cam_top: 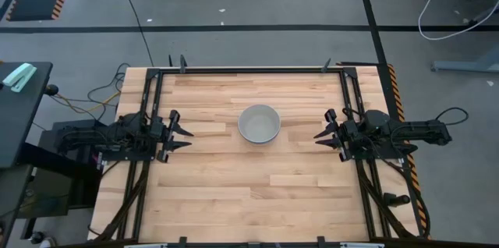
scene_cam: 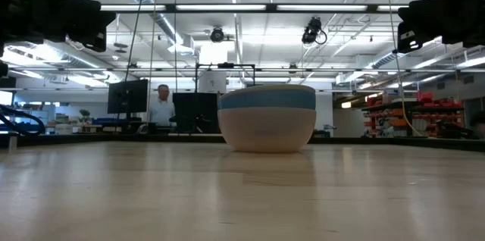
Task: Nest bowls inside each other
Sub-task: Return to Home Position
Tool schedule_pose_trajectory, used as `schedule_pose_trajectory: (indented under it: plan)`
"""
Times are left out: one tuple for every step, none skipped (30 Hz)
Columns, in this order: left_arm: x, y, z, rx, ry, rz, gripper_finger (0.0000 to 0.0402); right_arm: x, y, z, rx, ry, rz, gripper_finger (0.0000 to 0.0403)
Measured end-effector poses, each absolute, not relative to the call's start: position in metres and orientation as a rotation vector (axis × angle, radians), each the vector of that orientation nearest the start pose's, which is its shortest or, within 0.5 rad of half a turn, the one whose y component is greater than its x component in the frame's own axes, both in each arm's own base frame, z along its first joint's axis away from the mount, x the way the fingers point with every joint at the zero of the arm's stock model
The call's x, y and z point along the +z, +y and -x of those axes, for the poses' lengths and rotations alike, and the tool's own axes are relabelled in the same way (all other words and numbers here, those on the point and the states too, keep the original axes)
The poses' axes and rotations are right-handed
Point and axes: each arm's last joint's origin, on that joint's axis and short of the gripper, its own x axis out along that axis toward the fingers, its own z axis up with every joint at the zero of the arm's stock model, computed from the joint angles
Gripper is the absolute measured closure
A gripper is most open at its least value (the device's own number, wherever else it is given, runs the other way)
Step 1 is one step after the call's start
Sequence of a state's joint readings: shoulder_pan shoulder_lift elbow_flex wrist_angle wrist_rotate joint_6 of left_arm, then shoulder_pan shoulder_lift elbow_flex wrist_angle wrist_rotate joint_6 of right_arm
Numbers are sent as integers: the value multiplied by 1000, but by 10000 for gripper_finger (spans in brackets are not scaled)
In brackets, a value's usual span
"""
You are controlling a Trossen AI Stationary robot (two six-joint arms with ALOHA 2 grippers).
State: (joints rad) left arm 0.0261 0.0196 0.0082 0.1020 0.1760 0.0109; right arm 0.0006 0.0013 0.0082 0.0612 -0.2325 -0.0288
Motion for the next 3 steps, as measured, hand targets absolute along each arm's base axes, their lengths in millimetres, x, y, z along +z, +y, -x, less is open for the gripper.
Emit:
schedule_pose_trajectory:
  plan:
    - [175,-3,-98,-150,-91,-20,260,172,7,-96,232,-71,37,319]
    - [175,-3,-98,-149,-91,-20,258,172,7,-96,232,-72,37,319]
    - [175,-3,-98,-150,-91,-20,256,172,7,-96,232,-71,37,319]
